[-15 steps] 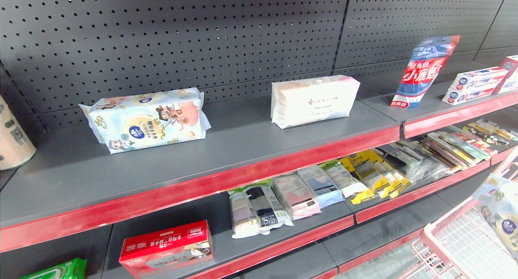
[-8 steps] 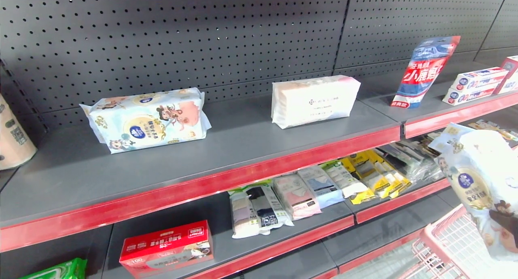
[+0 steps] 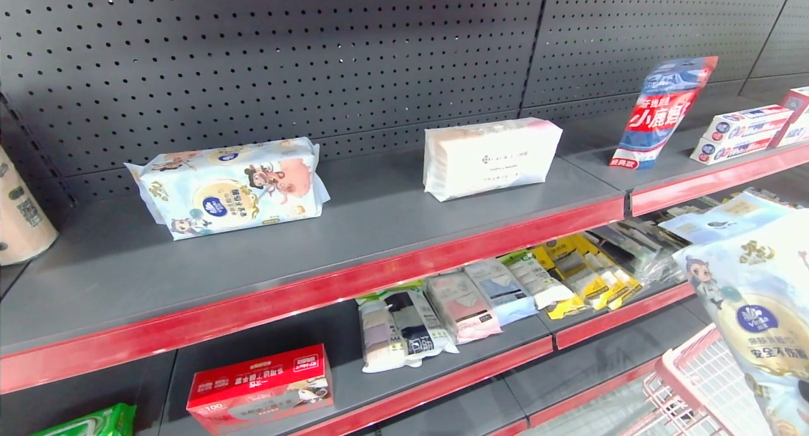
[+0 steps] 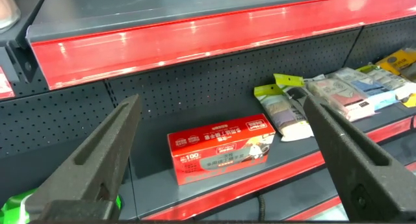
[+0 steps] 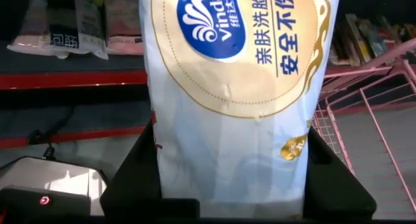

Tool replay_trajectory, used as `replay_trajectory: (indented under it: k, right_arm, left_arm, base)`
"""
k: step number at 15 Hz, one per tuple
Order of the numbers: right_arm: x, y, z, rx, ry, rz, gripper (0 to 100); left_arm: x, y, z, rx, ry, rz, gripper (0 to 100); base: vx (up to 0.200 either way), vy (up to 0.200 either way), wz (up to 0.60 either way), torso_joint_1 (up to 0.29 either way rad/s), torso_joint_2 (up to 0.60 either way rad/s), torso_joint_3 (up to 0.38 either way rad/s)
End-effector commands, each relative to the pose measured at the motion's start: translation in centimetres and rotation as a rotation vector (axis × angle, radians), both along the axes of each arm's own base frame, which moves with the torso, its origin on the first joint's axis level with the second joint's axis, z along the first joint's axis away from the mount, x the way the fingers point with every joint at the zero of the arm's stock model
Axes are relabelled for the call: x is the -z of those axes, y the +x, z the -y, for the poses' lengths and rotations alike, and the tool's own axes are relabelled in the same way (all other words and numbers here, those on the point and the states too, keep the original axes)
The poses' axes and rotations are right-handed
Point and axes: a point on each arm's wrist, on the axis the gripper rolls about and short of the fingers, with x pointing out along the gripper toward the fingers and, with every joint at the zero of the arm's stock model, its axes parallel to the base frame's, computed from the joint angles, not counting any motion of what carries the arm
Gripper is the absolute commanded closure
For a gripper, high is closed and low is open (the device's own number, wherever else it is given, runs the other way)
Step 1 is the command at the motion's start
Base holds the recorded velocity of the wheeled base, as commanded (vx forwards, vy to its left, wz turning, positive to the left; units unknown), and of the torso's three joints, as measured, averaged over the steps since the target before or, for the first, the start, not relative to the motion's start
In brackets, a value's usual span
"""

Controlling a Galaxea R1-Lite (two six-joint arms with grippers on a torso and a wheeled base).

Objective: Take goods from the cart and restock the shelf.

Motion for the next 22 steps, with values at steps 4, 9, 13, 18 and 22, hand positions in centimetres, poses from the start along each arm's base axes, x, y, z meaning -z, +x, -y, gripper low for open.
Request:
replay_trajectory:
  k: [4, 9, 13, 18, 22]
  right_arm:
    - [0.24, -0.58, -0.03, -0.005, -0.002, 0.024, 100]
    - [0.37, -0.53, -0.03, -0.012, -0.019, 0.021, 100]
    - [0.09, -0.32, -0.02, -0.02, -0.041, 0.021, 100]
    - [0.06, -0.16, -0.02, -0.029, -0.063, 0.015, 100]
    - [0.06, -0.16, -0.02, -0.033, -0.07, 0.015, 100]
  left_arm:
    - [0.0, 0.01, 0.0, 0.0, 0.0, -0.001, 0]
    - [0.0, 0.01, 0.0, 0.0, 0.0, -0.001, 0]
    - [0.0, 0.01, 0.0, 0.0, 0.0, -0.001, 0]
    - [0.0, 0.01, 0.0, 0.0, 0.0, -0.001, 0]
    - [0.0, 0.01, 0.0, 0.0, 0.0, -0.001, 0]
  base:
    - [0.0, 0.0, 0.0, 0.0, 0.0, 0.0]
    - [0.0, 0.0, 0.0, 0.151, -0.34, -0.188]
    - [0.0, 0.0, 0.0, 0.241, -0.53, -0.286]
    - [0.0, 0.0, 0.0, 0.184, -0.39, -0.21]
    - [0.0, 0.0, 0.0, 0.17, -0.36, -0.185]
